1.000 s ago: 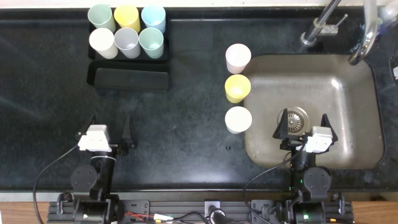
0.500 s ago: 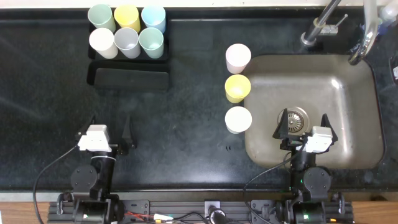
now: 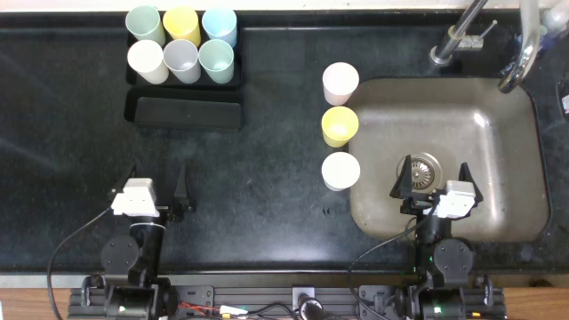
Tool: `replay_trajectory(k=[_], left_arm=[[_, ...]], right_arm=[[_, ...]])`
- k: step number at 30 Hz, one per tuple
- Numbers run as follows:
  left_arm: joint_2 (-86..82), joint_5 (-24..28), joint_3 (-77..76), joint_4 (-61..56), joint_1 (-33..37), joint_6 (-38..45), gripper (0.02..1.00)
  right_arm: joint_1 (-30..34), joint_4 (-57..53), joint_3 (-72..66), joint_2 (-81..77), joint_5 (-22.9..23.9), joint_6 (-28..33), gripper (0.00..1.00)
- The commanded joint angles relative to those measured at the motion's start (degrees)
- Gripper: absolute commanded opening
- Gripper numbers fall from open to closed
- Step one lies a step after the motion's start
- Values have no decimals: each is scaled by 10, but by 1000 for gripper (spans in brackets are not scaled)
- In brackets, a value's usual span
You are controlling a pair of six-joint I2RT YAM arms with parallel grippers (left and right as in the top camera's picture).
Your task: Store Cups
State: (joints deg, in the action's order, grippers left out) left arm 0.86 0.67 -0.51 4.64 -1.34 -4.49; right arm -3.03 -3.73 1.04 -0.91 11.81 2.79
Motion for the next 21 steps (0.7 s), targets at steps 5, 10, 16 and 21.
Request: replay_trajectory(k=[5, 10, 16, 21], left_arm=[[140, 5, -73, -7, 5, -229, 1000], [400, 122, -245, -8, 5, -262, 1000], [716, 158, -625, 178, -48, -255, 1000], [960, 98, -1012, 466, -153, -204, 1000]], right_arm=[[0, 4, -8, 4, -2, 0, 998], [0, 4, -8, 4, -2, 0, 996], [0, 4, -8, 4, -2, 0, 998], [0, 4, -8, 4, -2, 0, 998]])
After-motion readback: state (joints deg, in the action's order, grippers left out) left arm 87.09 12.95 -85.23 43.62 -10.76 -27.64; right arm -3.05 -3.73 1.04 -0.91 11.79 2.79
